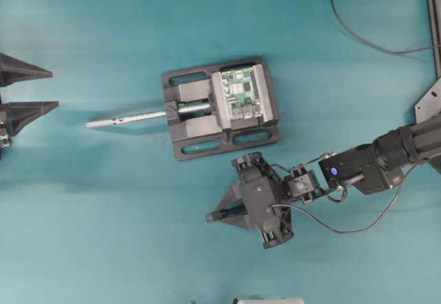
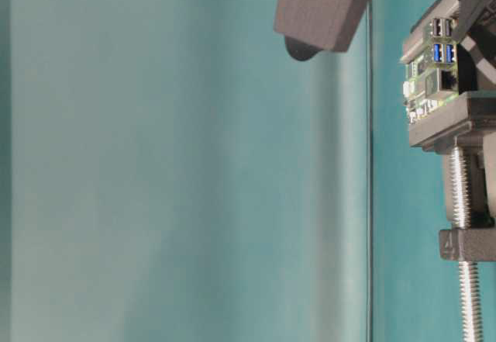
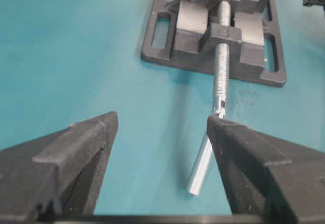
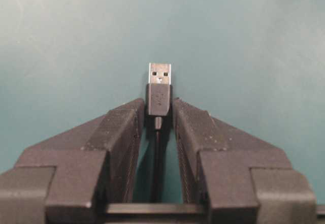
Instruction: Insert the USB into the fixed PCB.
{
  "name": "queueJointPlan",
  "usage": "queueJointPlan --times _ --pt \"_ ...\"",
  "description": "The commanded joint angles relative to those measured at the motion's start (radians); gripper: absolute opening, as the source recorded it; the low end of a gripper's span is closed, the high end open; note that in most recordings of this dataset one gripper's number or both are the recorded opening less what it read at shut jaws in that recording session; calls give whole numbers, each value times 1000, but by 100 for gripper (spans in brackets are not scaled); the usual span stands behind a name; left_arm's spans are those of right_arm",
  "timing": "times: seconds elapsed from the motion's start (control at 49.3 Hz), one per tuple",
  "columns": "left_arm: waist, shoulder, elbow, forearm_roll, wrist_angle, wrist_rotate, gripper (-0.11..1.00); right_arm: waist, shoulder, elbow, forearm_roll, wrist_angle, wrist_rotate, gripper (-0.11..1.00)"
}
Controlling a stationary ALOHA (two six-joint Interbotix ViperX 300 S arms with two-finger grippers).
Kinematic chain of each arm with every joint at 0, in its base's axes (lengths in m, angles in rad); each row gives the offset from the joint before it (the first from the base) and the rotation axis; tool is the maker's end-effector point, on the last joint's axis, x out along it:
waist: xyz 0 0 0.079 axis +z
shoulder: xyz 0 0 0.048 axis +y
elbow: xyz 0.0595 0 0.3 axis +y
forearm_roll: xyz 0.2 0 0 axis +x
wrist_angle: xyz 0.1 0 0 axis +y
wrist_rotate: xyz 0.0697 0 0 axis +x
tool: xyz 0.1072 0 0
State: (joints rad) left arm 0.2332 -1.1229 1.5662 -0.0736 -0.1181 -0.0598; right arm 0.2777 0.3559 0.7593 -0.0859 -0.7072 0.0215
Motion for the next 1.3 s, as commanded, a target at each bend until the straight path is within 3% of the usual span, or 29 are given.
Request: queueJointPlan --times 0.0,0.406,0.629,0.912,0.973,1.054,1.156,1.277 --pt "-2 5 -11 5 -6 -5 85 0 -14 -2 2 -3 -2 29" --pt "-2 5 -11 5 -5 -6 85 0 -14 12 -6 -3 -5 29" --pt "-2 5 -11 5 -5 -5 85 0 -14 14 -28 -3 -6 22" --pt "-2 5 -11 5 -3 -5 85 2 -20 20 -6 -3 -6 20" --pt "-2 5 -11 5 -2 -5 85 2 -28 20 29 -6 -9 20" --pt "-2 5 -11 5 -2 -5 85 5 -48 23 129 -3 -34 20" --pt "-2 5 -11 5 -2 -5 85 25 -67 29 314 -3 -120 20" --pt "-2 6 -11 5 -2 -5 85 72 -77 21 580 -14 -288 20"
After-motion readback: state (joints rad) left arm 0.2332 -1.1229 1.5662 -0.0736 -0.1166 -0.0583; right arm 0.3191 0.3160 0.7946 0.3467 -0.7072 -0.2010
